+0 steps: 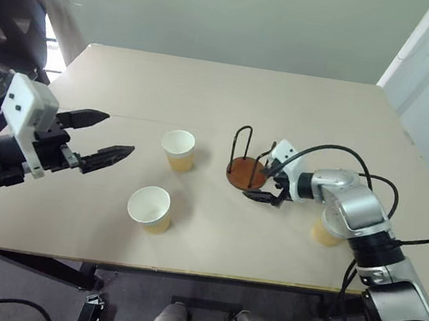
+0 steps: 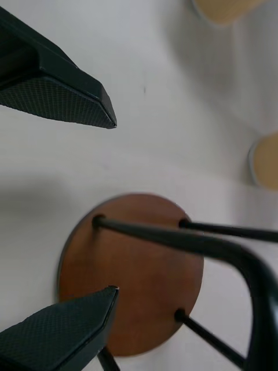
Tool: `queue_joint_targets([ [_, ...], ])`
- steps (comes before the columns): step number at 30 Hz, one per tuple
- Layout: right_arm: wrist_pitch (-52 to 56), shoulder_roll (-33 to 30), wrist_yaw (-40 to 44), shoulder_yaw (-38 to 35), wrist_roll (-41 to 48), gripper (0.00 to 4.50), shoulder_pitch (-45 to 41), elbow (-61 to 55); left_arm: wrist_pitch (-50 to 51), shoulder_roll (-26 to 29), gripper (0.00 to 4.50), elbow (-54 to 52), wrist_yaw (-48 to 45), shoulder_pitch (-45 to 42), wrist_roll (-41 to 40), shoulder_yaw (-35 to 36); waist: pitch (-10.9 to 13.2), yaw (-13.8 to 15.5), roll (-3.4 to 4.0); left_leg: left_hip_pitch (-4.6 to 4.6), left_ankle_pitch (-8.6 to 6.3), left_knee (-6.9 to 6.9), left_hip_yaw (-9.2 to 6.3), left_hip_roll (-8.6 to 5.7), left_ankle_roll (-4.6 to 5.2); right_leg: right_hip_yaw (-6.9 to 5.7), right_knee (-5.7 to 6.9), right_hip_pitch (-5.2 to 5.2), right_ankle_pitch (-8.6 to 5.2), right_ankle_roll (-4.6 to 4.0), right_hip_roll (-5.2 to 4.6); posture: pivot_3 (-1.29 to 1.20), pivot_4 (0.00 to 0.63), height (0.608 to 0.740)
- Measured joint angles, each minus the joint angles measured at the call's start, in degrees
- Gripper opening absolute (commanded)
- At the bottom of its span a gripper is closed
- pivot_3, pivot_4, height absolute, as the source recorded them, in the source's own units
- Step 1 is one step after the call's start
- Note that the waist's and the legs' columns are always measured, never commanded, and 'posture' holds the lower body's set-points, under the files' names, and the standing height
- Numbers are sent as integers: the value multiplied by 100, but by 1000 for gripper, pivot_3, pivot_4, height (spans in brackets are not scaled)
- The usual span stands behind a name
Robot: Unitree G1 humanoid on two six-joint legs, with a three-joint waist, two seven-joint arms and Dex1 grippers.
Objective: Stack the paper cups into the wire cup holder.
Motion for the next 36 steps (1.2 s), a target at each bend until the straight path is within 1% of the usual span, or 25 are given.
queue_joint_targets([
  [3,-49,239,-192,-1,-62,3882,-26,152,0,0,4500,-35,3,43,-7,18,0,-1,-1,0,-3,-1,0,1,-2,0,2,-4,-1,-2,0,0,150,740],
  [4,-62,295,-236,-1,-73,3592,-39,196,0,0,4500,-38,4,66,-8,35,0,0,-1,0,-4,-1,0,1,-2,0,2,-4,-1,-3,0,0,150,740],
  [6,-83,339,-294,-1,-114,2784,-70,276,0,0,4500,-38,9,121,-8,104,0,-1,-1,-3,-6,-2,0,1,-3,-1,2,-6,-1,-3,0,0,150,740],
  [9,-143,343,-315,-1,-176,1773,-117,323,0,0,4500,-38,24,124,2,173,0,11,-1,-4,-9,-1,0,1,-4,-1,2,-6,-1,-4,0,0,150,740],
  [10,-157,349,-315,-1,-179,1346,-138,323,0,0,4500,-38,25,127,4,173,0,12,-1,-4,-10,-1,-1,1,-5,-1,2,-6,-2,-5,0,0,150,740],
  [14,-273,405,-318,-1,-237,28,-166,400,-1,0,4500,-38,47,130,16,172,0,11,-1,-3,-13,-1,-1,1,-8,-1,2,-6,-2,-6,0,0,150,740],
  [18,-319,375,-201,9,-262,28,-163,387,-9,0,4500,-38,84,130,40,169,0,12,-1,-5,-14,-1,-1,1,-11,-1,2,-7,-2,-7,0,0,150,740],
  [23,-356,-349,928,215,79,28,251,-550,-16,1,4500,-30,80,131,71,165,-4,37,-6,-14,-25,1,1,1,-11,-3,-4,-8,-3,-7,0,0,150,740],
  [26,-254,-616,1285,286,294,28,529,-1244,-17,1,4500,-29,72,128,72,153,-4,26,-7,-12,-24,0,1,2,-11,-3,-5,-6,-4,-6,2,0,150,740],
  [31,132,-864,1442,381,673,28,1175,-2433,-18,1,4500,-26,62,122,73,113,-10,10,-16,-3,-21,3,1,12,-11,-3,-5,4,-7,-6,14,0,150,740],
  [33,217,-855,1439,417,783,28,1327,-2638,-18,1,4500,-24,51,122,76,92,-10,8,-18,-1,-21,14,1,15,-10,2,-5,7,-8,-7,21,0,150,740],
  [36,303,-845,1329,417,860,28,1333,-2695,-19,2,4500,-18,-18,120,79,-8,-11,-6,-19,0,-13,34,0,20,-5,13,-7,14,-18,-16,34,0,150,740],
])
